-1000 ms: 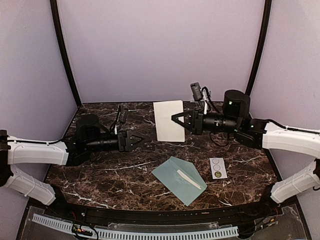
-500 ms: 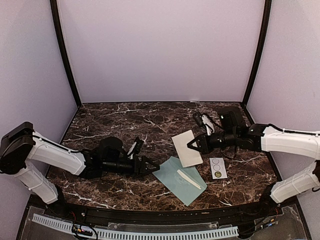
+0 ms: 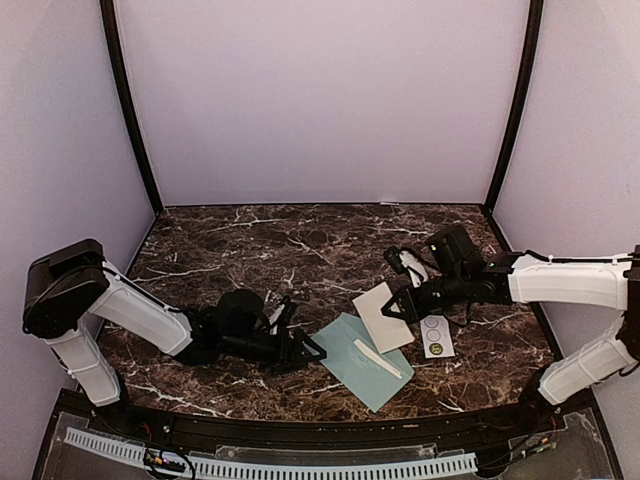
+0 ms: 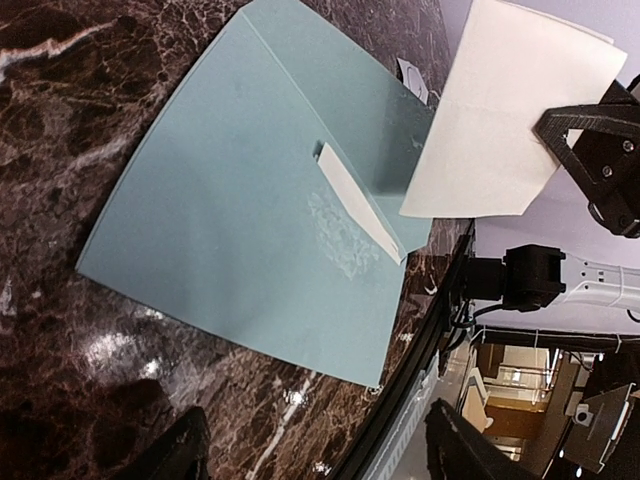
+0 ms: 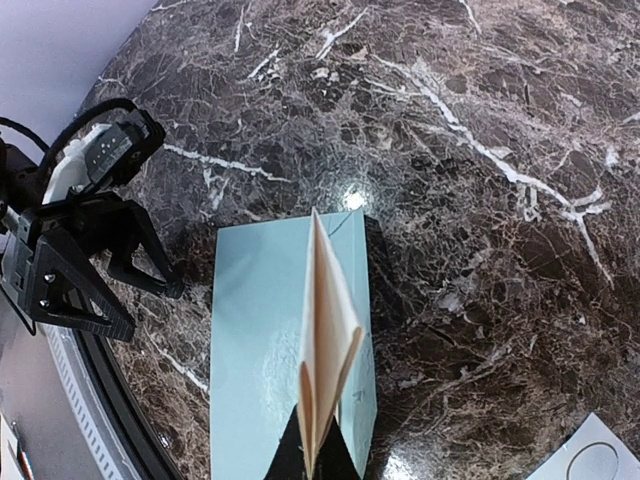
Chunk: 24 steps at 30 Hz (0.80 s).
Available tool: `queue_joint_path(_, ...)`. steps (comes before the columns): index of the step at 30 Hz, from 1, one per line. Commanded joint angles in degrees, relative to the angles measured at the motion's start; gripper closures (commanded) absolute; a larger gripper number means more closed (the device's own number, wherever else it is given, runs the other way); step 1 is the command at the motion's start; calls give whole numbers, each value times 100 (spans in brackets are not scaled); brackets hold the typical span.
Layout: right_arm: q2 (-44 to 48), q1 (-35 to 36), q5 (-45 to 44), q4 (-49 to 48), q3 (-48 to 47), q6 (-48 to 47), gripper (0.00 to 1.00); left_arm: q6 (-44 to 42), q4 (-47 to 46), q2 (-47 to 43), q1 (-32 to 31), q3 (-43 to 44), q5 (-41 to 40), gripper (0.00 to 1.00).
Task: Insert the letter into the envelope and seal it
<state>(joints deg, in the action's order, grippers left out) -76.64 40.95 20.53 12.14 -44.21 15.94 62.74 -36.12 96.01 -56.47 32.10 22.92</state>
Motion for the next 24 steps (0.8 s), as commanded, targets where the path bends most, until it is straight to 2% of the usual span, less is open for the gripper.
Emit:
queue_joint_path(1, -159, -61, -26, 81, 24, -176, 100, 25, -268, 163, -12, 191, 152, 27)
queue_joint_path(15, -440, -131, 11, 115, 140, -99, 100, 101, -430, 530, -5, 304, 291, 27)
queue_joint_path(24, 3, -149, 322, 172, -89, 93, 100, 123, -430, 590, -9, 315, 277, 27)
